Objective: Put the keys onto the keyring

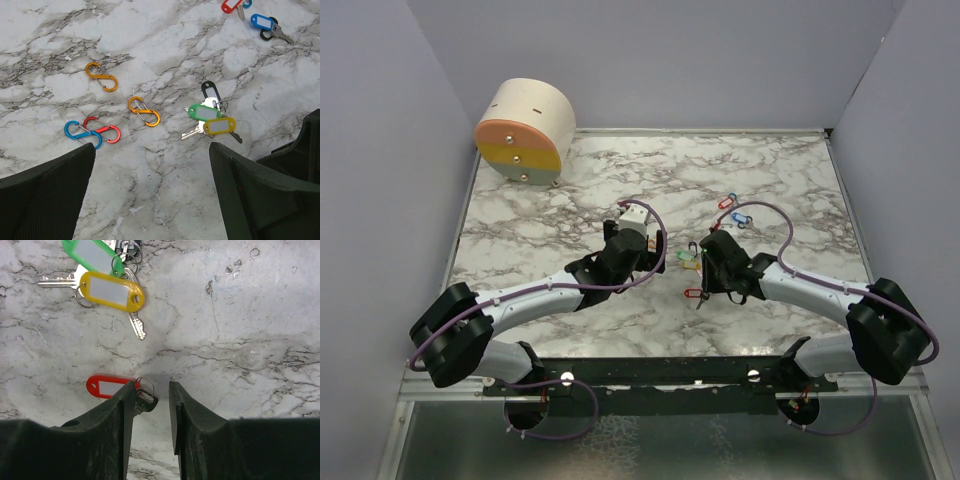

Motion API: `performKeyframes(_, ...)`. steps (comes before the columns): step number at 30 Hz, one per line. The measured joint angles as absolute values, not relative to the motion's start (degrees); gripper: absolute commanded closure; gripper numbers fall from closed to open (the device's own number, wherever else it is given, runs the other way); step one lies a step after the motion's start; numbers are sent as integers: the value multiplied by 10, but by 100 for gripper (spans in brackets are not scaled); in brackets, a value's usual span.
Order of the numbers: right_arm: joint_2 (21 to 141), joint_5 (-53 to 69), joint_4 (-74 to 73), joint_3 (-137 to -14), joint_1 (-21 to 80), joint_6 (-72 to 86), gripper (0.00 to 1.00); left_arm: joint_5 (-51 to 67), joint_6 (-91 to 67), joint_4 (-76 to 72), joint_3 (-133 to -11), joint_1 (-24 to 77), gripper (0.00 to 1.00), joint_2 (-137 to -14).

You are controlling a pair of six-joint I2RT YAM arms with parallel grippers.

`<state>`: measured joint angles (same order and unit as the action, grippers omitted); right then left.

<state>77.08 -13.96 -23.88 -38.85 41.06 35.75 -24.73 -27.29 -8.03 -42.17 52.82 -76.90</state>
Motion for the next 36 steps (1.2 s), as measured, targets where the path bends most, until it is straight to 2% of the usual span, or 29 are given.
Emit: performKeyframes(36,777,-106,-204,-364,393,356,79,-247,-273,-80,-418,524,1,-769)
